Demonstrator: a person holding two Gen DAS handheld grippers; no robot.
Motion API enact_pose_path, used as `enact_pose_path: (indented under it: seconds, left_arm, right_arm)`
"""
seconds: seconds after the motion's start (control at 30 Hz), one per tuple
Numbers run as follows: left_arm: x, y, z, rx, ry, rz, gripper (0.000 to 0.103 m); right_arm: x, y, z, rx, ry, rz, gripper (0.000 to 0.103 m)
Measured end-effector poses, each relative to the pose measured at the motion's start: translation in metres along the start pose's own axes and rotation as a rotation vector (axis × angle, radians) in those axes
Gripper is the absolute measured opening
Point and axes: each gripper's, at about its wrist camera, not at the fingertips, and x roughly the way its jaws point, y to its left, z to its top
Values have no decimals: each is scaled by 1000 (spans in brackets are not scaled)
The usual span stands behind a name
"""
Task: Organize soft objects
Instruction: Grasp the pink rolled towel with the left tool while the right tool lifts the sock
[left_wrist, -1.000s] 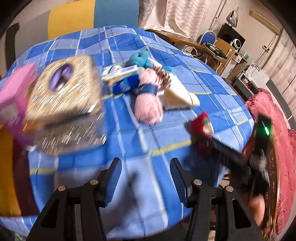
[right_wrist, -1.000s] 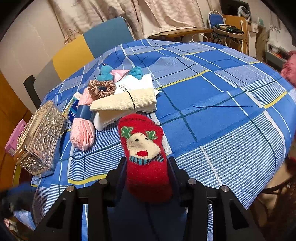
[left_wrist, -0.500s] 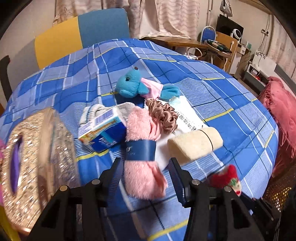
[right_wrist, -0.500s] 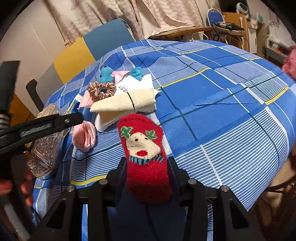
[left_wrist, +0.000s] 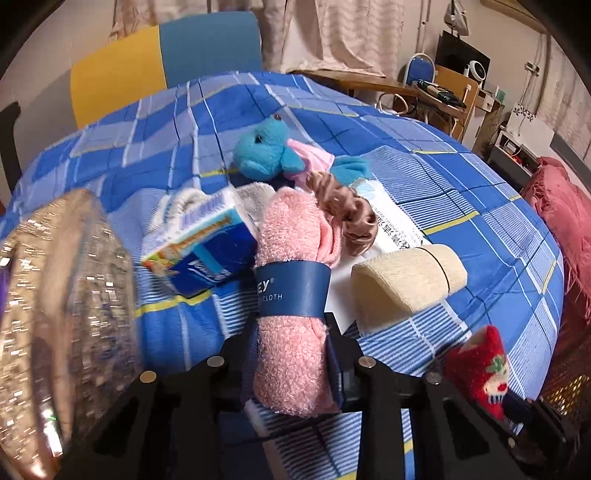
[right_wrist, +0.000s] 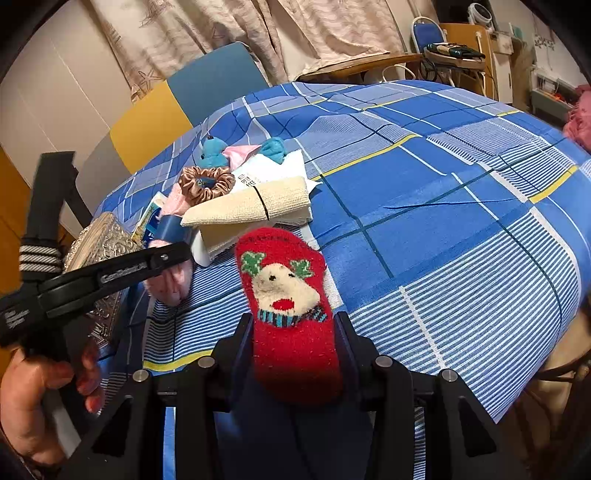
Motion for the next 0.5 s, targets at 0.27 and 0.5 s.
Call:
enact_pose_path:
  seconds: [0.27, 0.5]
  left_arm:
    - [-52, 9, -26, -16, -51, -85, 32]
    - [-109, 32, -57, -34, -103, -153, 32]
  right_arm:
    - [0, 8, -3, -57, -2, -44, 44]
    - [3, 16, 0, -89, 26, -93, 44]
